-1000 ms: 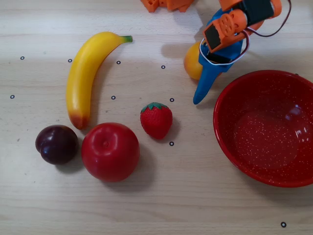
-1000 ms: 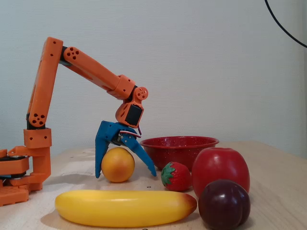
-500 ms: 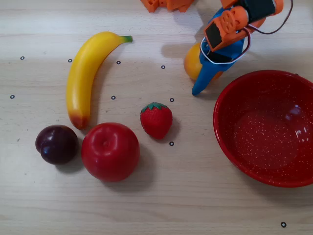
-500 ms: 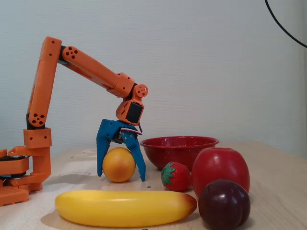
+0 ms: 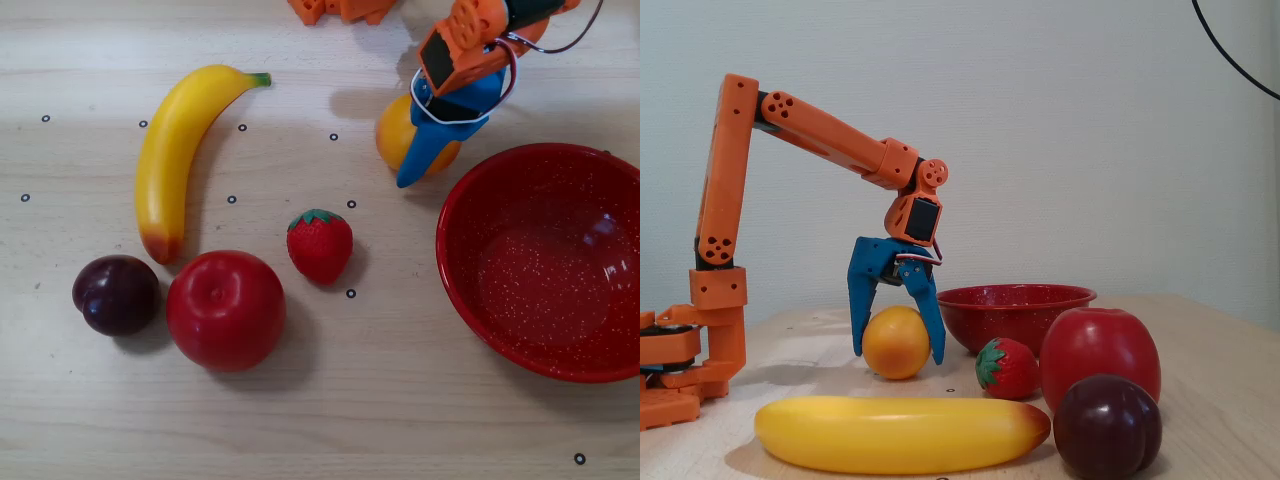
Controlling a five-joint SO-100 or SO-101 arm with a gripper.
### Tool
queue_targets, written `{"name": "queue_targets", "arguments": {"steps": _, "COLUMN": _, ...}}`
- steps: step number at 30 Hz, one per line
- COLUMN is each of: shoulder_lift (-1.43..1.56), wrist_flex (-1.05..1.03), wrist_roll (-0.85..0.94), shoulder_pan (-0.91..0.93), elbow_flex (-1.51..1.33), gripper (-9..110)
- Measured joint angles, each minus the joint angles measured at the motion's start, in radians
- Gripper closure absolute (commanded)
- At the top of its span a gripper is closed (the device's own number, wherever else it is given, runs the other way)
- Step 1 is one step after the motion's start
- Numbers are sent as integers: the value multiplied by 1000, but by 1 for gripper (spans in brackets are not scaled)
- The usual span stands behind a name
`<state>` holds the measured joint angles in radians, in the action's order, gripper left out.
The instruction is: Put the peach in the red bowl.
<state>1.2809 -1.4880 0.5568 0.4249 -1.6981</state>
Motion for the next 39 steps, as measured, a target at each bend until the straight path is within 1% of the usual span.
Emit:
{"name": "queue_targets", "arguments": {"steps": 3, "shoulder_lift": 8, "wrist_flex": 0, "wrist_roll": 0, "shoulder_pan": 0, "elbow_flex": -5, "gripper": 101}}
{"name": "queue_targets", "arguments": {"steps": 6, "shoulder_lift": 15, "wrist_flex": -51, "wrist_roll": 5, "shoulder_pan": -15, "elbow_flex": 0, "gripper": 101}}
{"name": "queue_targets", "arguments": {"steps": 10, "shoulder_lift": 37, "wrist_flex": -160, "wrist_roll": 18, "shoulder_pan": -60, "elbow_flex": 3, "gripper": 101}}
{"name": "queue_targets", "arguments": {"steps": 15, "shoulder_lift": 164, "wrist_flex": -308, "wrist_roll": 18, "shoulder_pan": -57, "elbow_flex": 143, "gripper": 101}}
{"name": "queue_targets", "arguments": {"steps": 20, "shoulder_lift": 252, "wrist_flex": -318, "wrist_roll": 14, "shoulder_pan": -58, "elbow_flex": 285, "gripper": 101}}
{"name": "queue_targets", "arguments": {"steps": 25, "shoulder_lift": 351, "wrist_flex": -318, "wrist_roll": -55, "shoulder_pan": -57, "elbow_flex": 449, "gripper": 101}}
{"name": "queue_targets", "arguments": {"steps": 30, "shoulder_lift": 388, "wrist_flex": -319, "wrist_roll": -120, "shoulder_pan": -46, "elbow_flex": 580, "gripper": 101}}
{"name": "queue_targets", "arguments": {"steps": 33, "shoulder_lift": 396, "wrist_flex": -296, "wrist_roll": -172, "shoulder_pan": -11, "elbow_flex": 578, "gripper": 101}}
{"name": "queue_targets", "arguments": {"steps": 35, "shoulder_lift": 396, "wrist_flex": -209, "wrist_roll": -222, "shoulder_pan": 18, "elbow_flex": 552, "gripper": 101}}
{"name": "queue_targets", "arguments": {"steps": 39, "shoulder_lift": 394, "wrist_flex": 34, "wrist_roll": -318, "shoulder_pan": 51, "elbow_flex": 423, "gripper": 101}}
